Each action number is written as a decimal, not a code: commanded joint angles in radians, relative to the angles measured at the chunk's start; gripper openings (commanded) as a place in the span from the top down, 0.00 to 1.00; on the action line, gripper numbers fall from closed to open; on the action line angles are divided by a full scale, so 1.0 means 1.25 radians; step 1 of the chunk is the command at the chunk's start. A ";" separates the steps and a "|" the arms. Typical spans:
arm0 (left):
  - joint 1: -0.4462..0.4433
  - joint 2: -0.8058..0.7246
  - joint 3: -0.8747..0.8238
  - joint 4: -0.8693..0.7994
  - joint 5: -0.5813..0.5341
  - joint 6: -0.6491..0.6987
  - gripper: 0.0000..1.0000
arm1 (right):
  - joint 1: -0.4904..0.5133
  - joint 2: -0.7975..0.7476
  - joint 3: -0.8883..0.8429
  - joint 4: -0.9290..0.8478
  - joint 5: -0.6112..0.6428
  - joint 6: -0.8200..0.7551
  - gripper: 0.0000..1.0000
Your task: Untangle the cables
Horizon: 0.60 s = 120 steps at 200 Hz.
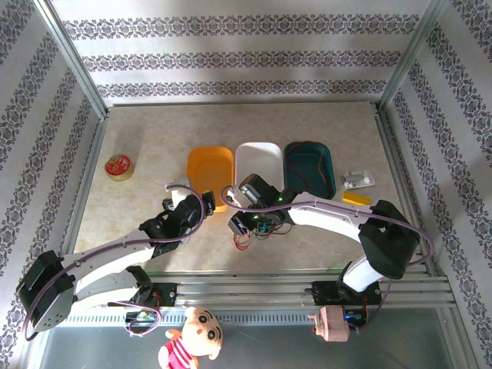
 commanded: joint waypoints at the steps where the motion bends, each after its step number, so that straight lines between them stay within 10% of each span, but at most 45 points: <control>1: 0.007 -0.018 -0.005 -0.009 0.015 0.021 0.04 | -0.009 0.010 -0.004 0.015 -0.004 -0.010 0.50; 44: 0.007 -0.016 -0.009 0.032 0.074 0.080 0.04 | -0.015 0.025 0.019 0.021 0.010 -0.008 1.00; 120: 0.006 0.016 -0.017 0.149 0.313 0.211 0.03 | -0.092 -0.282 0.020 -0.082 -0.121 -0.034 1.00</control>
